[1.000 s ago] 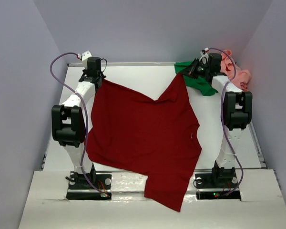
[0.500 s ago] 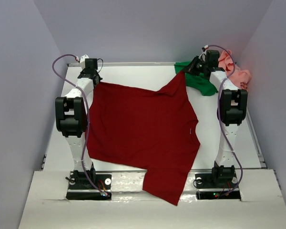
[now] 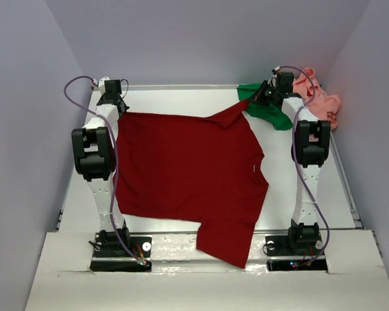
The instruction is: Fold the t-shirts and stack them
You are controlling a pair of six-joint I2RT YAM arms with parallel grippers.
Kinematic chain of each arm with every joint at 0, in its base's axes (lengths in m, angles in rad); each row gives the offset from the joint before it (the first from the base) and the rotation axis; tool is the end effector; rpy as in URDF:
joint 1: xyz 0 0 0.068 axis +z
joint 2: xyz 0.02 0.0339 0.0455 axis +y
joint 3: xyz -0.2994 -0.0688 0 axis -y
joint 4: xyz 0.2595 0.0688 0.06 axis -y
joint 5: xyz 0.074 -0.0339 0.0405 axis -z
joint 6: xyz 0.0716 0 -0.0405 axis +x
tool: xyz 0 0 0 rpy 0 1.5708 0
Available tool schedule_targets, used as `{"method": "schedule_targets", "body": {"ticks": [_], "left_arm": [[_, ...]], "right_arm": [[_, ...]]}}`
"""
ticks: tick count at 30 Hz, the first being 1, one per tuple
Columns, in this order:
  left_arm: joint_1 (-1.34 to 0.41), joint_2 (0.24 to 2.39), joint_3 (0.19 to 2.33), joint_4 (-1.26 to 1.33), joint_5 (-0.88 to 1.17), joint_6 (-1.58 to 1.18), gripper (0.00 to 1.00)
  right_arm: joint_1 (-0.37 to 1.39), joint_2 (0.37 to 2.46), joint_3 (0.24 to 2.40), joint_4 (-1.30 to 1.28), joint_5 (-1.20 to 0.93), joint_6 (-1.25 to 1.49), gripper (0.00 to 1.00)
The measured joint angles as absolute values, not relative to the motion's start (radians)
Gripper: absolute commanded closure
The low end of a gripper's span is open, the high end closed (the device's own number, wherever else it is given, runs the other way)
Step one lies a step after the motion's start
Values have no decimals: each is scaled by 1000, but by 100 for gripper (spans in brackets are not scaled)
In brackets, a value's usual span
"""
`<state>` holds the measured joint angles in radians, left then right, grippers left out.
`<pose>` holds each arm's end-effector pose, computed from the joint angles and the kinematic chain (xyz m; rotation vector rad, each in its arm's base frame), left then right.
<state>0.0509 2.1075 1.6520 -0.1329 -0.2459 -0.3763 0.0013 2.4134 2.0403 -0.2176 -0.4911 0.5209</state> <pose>0.5502 0.0455 0.2309 -0.5906 2.0571 0.0754 0.6208 0.0346 0.1977 0.2783 2.1813 0.8278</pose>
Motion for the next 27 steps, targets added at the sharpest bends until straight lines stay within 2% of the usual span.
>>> {"method": "schedule_targets", "body": {"ticks": [20,27], "left_arm": [[54,2185,1737,-134,-176,-356,100],[54,2178,1737,-147,-174,-352,100]], "right_arm": [[1,2438,2110,-220,-577,524,100],[1,2331,2017,-228,-595,523,100]]}}
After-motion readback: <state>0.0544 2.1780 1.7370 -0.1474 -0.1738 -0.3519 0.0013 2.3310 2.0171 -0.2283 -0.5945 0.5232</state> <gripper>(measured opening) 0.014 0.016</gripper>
